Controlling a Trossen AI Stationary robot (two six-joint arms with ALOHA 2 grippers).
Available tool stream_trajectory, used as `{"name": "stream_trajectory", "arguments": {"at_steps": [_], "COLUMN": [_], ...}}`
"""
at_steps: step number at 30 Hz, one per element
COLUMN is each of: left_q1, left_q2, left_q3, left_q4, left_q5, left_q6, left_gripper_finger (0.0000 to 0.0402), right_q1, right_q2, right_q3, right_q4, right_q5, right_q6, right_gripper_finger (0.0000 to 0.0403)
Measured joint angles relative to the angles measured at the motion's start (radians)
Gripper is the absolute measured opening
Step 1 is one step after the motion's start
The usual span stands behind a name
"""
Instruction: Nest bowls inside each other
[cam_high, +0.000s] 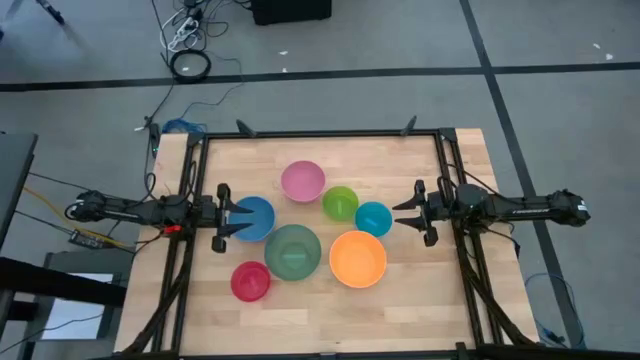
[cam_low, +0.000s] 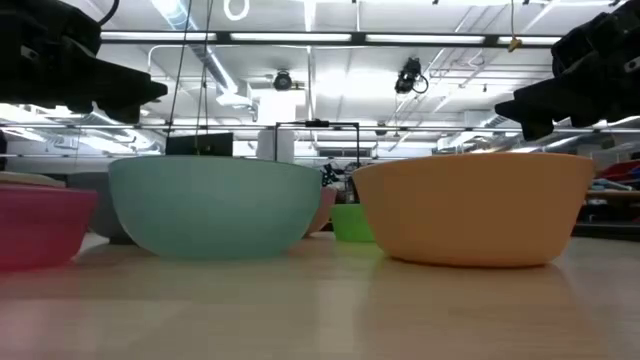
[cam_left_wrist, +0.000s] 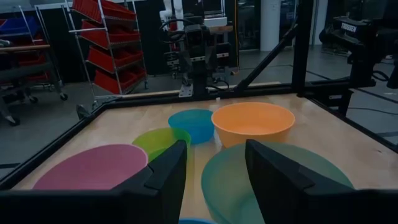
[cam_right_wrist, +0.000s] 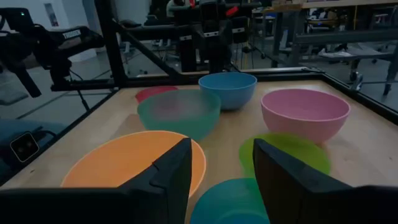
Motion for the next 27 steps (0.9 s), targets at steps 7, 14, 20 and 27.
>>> {"name": "stream_trajectory", "arguments": {"at_steps": [7, 14, 20, 27], "left_q1": [0.000, 0.000, 0.000, 0.000], "left_q2": [0.000, 0.000, 0.000, 0.000], "left_q3": [0.000, 0.000, 0.000, 0.000], "left_q4": [0.000, 0.000, -0.001, 0.007], "left_q5": [0.000, 0.000, -0.052, -0.060], "left_q6": [0.000, 0.000, 0.237, 0.306], "left_gripper_finger": [0.0173, 0.0173, 0.0173, 0.0173], "right_q1": [0.000, 0.000, 0.000, 0.000], "right_q2": [0.000, 0.001, 0.004, 0.006], "right_q3": [0.000, 0.002, 0.002, 0.002], "right_q4": [0.000, -0.051, -0.063, -0.005], "right_q5": [0.000, -0.004, -0.006, 0.010], "right_q6": [0.000, 0.020, 0.032, -0.039], "right_gripper_finger": [0.0160, 0.0160, 0.0160, 0.0160]}}
